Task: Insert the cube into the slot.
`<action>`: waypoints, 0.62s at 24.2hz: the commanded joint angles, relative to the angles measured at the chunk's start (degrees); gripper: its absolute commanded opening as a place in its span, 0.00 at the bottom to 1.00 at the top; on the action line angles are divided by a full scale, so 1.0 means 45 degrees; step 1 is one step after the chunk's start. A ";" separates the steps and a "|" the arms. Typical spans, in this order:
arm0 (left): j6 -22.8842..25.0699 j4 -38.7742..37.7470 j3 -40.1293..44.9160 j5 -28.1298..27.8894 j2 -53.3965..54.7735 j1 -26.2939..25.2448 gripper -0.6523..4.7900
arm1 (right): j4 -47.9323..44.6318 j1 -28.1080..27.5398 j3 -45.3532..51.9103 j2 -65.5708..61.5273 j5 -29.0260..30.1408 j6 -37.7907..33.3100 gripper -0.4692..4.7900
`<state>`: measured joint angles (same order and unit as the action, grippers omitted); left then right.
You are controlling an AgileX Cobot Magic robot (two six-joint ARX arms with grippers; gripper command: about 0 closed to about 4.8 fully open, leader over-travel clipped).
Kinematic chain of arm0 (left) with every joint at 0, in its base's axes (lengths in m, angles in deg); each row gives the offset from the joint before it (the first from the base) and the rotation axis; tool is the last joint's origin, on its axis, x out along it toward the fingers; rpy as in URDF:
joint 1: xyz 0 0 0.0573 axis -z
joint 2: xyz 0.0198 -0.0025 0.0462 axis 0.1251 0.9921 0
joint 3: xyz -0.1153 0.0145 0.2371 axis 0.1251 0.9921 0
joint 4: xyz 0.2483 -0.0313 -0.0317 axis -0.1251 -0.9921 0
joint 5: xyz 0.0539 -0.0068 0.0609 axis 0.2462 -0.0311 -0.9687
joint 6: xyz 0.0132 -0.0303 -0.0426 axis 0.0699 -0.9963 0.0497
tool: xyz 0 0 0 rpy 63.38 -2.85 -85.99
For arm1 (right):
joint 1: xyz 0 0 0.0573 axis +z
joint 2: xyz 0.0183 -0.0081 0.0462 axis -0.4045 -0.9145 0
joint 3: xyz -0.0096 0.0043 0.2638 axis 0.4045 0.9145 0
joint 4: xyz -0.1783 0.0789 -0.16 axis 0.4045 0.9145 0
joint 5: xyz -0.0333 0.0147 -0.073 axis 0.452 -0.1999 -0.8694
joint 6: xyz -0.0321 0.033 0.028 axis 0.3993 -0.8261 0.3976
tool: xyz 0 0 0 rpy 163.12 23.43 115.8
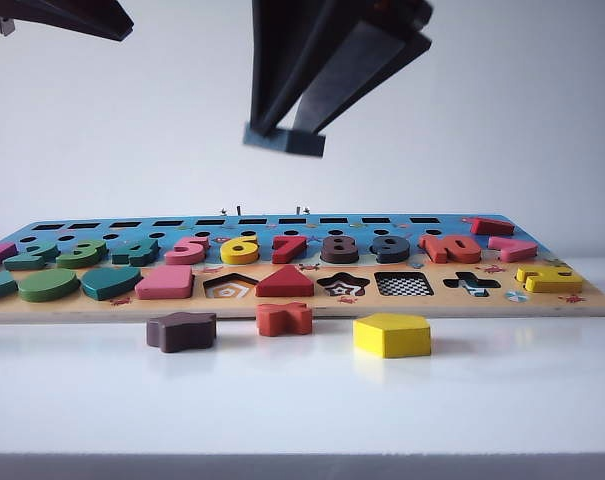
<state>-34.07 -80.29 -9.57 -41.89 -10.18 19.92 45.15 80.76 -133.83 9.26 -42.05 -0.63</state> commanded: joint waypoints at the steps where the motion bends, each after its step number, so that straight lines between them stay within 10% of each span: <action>1: 0.0053 0.0151 -0.0044 0.0121 -0.0024 -0.0010 0.15 | -0.0058 -0.0272 -0.0141 0.0520 -0.1744 -0.3424 0.18; 7: 0.0049 0.0175 -0.0044 0.0117 -0.0024 -0.0010 0.15 | 0.1025 -0.1117 -0.0102 0.0947 -0.2259 -0.7237 0.14; 15: 0.0053 0.0175 -0.0044 0.0117 -0.0024 -0.0010 0.15 | 0.1137 -0.1389 0.0102 0.0257 -0.2812 -0.8330 0.14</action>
<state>-34.07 -80.12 -9.57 -41.87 -10.18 19.92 50.79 74.51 -133.57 10.63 -54.07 -36.54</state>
